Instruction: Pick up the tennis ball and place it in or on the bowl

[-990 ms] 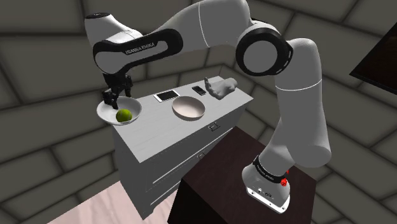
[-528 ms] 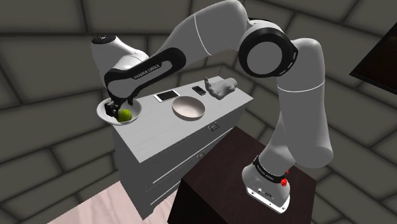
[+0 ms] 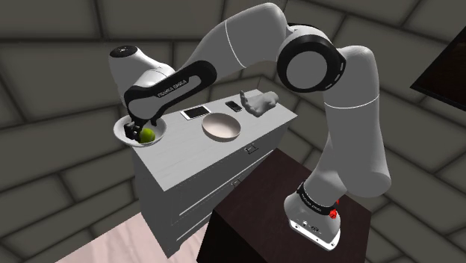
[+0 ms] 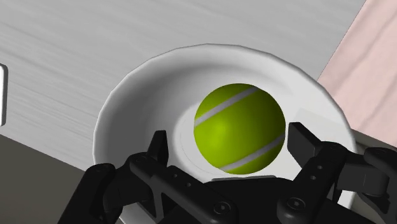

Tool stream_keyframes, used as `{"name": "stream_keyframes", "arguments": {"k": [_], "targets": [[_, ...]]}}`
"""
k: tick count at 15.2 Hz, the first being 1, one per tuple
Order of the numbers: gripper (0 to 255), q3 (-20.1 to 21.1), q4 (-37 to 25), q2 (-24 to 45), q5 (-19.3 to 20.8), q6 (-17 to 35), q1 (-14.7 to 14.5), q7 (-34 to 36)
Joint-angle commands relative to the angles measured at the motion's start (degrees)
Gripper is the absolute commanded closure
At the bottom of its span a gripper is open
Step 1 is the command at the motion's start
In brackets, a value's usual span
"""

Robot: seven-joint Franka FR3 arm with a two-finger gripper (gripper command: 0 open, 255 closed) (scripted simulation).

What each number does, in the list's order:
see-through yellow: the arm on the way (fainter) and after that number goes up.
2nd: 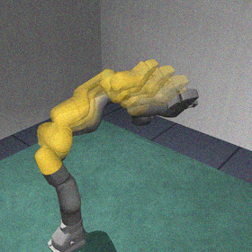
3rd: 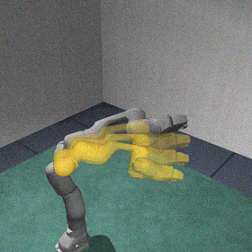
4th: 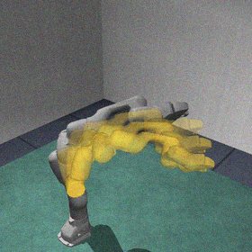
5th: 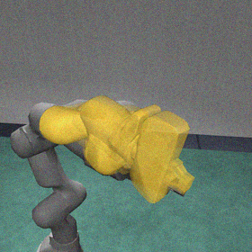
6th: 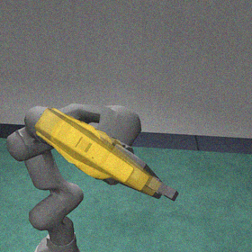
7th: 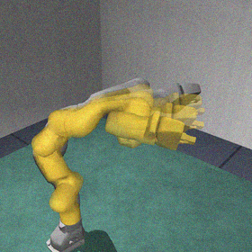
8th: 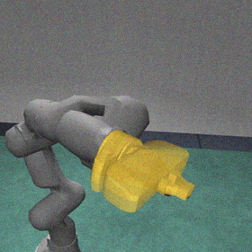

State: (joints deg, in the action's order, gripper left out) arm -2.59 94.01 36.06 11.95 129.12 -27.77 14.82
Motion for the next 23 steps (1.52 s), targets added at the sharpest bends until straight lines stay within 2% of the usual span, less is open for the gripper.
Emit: {"name": "stream_keyframes", "arguments": {"k": [1,2,3,12,23], "targets": [[0,0.00,0.00,0.01,0.00,0.01,0.00,0.00],[0,0.00,0.00,0.00,0.00,0.01,0.00,0.00],[255,0.00,0.00,0.00,0.00,0.01,0.00,0.00],[255,0.00,0.00,0.01,0.00,0.01,0.00,0.00],[255,0.23,-1.37,-4.69,-0.54,-5.98,0.01,-1.24]]}}
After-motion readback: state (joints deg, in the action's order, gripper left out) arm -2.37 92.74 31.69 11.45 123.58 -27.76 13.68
